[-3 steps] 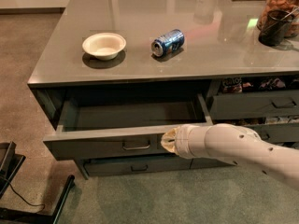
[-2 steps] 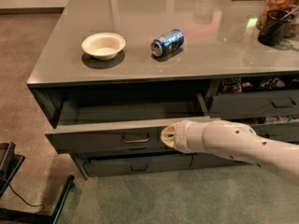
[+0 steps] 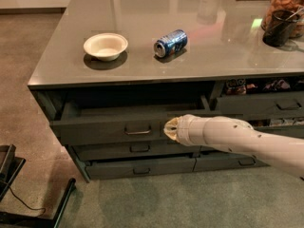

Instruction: Close top drawer

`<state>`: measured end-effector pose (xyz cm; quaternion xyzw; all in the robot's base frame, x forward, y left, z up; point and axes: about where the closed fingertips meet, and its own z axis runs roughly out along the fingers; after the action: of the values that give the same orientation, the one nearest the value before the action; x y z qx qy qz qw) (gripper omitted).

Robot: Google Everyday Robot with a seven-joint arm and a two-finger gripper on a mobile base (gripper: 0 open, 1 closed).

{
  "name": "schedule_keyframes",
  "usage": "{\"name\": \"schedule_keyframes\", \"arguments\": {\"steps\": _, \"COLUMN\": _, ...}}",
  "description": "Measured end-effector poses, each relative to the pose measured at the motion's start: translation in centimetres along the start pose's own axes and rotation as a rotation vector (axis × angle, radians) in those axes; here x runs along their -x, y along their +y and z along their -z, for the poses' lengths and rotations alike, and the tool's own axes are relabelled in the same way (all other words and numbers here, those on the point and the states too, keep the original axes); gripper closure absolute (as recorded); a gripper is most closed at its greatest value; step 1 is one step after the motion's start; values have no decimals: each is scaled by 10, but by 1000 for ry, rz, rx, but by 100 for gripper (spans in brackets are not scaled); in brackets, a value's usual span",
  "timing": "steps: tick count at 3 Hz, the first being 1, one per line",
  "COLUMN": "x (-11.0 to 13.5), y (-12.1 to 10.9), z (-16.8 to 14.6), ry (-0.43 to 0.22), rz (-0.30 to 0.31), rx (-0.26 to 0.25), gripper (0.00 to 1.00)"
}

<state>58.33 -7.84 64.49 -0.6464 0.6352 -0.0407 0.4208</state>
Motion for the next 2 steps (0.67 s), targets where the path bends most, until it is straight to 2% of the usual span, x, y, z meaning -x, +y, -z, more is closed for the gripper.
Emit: {"name": "schedule_keyframes", "arguments": {"steps": 2, "x": -11, "y": -32, "z": -24, "ry": 3, "rz": 9, "rx": -40, "gripper": 100}}
